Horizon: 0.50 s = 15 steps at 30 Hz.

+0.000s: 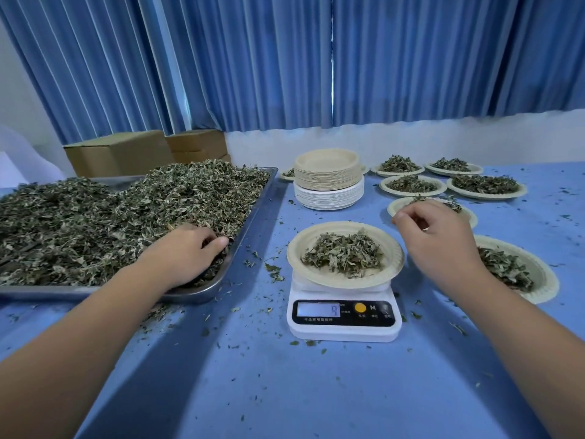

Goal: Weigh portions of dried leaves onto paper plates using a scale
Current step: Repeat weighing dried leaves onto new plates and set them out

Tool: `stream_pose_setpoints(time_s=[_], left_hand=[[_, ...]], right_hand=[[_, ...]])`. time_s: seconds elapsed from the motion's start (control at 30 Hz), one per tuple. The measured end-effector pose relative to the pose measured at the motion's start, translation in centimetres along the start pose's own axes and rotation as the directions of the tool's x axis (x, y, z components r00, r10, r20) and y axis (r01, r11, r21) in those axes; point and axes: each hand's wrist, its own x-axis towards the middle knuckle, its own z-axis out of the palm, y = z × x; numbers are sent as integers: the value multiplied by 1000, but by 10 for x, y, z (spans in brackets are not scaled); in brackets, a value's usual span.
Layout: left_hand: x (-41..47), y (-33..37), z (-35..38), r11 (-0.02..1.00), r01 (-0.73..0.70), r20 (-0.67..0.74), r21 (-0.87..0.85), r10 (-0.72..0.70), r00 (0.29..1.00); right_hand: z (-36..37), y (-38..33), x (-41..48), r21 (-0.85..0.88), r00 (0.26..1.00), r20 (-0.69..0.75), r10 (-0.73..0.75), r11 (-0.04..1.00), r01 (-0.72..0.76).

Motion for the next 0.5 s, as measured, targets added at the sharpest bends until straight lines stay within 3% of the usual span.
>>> stream_pose_setpoints(time_s=[0.17,0.4,0.5], left_hand=[[-5,3,3,1000,6,161,-26,-2,987],[-11,15,1,995,5,4,103,-5,1000],[-8,15,5,998,50,0,35,-50,999]], right_hand=[[1,1,0,-1,1000,8,4,1000,-4],[2,1,0,-23,1000,15,11,1000,-11],[2,0,-1,-33,1000,16,2,999,-1]])
